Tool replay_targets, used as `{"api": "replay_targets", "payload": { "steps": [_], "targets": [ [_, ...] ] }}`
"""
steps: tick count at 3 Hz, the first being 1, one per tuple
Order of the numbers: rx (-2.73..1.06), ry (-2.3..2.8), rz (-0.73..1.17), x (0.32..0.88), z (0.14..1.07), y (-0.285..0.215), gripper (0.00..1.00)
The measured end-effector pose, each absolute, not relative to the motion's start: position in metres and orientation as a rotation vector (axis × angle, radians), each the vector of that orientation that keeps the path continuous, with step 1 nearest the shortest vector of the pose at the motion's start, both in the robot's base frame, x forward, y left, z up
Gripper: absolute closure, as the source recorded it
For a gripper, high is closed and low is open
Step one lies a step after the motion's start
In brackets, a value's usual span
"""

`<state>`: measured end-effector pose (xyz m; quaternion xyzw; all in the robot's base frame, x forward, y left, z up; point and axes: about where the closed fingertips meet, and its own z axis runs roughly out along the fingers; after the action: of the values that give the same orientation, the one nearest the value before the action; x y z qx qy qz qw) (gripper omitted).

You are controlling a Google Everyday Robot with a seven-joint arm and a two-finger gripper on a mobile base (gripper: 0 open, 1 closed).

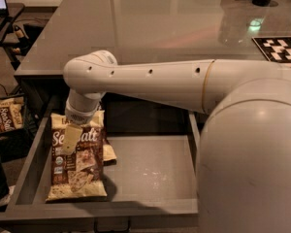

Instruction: Pick brown chip bag from top drawer and place on counter

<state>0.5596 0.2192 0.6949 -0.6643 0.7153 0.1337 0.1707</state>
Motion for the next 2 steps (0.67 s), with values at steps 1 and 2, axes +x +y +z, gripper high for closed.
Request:
{"api": "replay_targets", "payload": {
  "steps": [1,2],
  "targets": [
    [-1.927,2.043,0.393,0.5619,0.6787,0.2255,0.06],
    [-1.945,2.022,0.334,0.5613,0.6721,0.2312,0.24]
  ]
}}
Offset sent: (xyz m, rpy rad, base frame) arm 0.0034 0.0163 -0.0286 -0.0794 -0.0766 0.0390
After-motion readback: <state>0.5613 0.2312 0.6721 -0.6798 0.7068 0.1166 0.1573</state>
